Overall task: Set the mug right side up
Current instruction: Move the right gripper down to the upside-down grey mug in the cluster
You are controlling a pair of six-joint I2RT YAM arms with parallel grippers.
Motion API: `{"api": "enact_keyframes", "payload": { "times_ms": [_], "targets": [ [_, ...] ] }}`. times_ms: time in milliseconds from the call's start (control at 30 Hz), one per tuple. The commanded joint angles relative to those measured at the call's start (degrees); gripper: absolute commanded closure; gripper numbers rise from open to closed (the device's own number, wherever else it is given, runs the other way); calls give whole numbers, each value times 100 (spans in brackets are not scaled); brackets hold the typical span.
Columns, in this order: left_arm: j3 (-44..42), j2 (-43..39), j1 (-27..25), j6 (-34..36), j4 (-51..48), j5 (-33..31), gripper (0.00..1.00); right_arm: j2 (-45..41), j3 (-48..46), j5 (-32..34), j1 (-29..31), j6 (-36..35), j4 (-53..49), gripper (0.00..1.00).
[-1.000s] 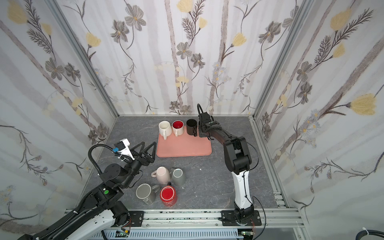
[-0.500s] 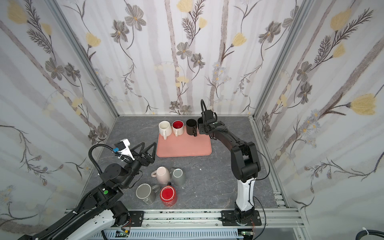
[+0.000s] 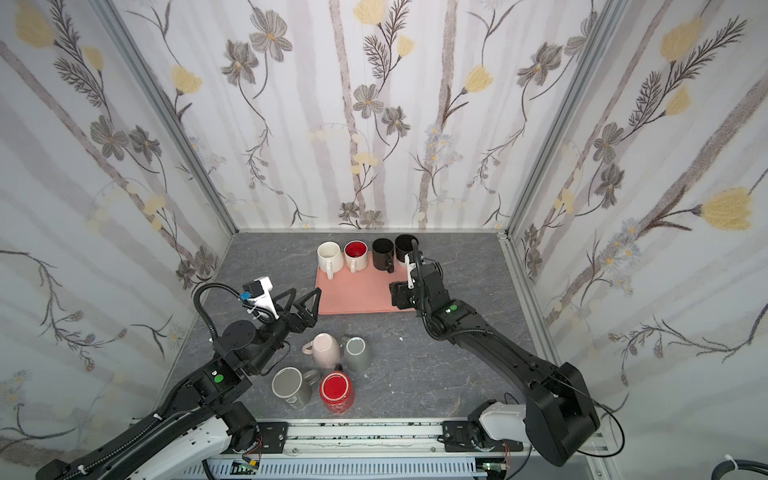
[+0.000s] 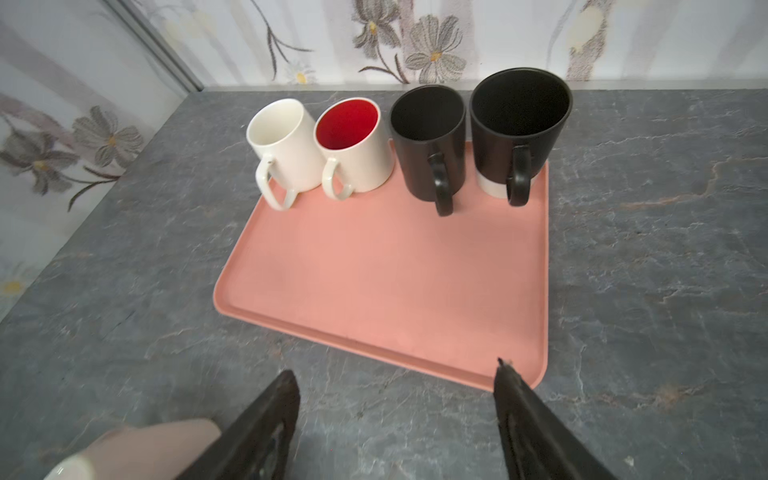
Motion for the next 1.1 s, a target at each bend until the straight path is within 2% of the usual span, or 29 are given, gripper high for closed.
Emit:
{"api": "enact_keyframes", "payload": {
  "times_ms": [0, 133, 233, 367, 433, 467, 567, 800, 1067],
  "targets": [
    [90, 145, -11, -159, -187, 108, 0, -498, -487, -361, 311, 109, 808, 24],
    [333, 355, -7, -114, -609, 578, 0, -823, -1317, -469, 827, 165, 1169, 24],
    [507, 518, -15, -175, -1096, 669, 0, -897, -1619, -397, 1362, 122, 1258, 23],
    [492, 432, -24, -253, -1438, 564, 0, -632, -1653, -259, 2027, 47, 1223, 21],
    [430, 348, -23, -326, -1504, 418, 0, -405, -1600, -28, 2344, 7, 1261, 18],
    [397, 315, -24, -344, -1514, 361, 0, -259, -1529, 138, 2518, -68, 1252, 12],
    [342, 313, -24, -406, -1489, 276, 0, 172, -1228, 529, 2843, -216, 1157, 10],
    [352, 406, -24, -338, -1464, 421, 0, 733, -910, 1170, 2964, -145, 832, 7],
    [395, 535, -30, -142, -1620, 606, 0, 546, -1267, 1746, 2696, 399, 443, 11]
  ]
}}
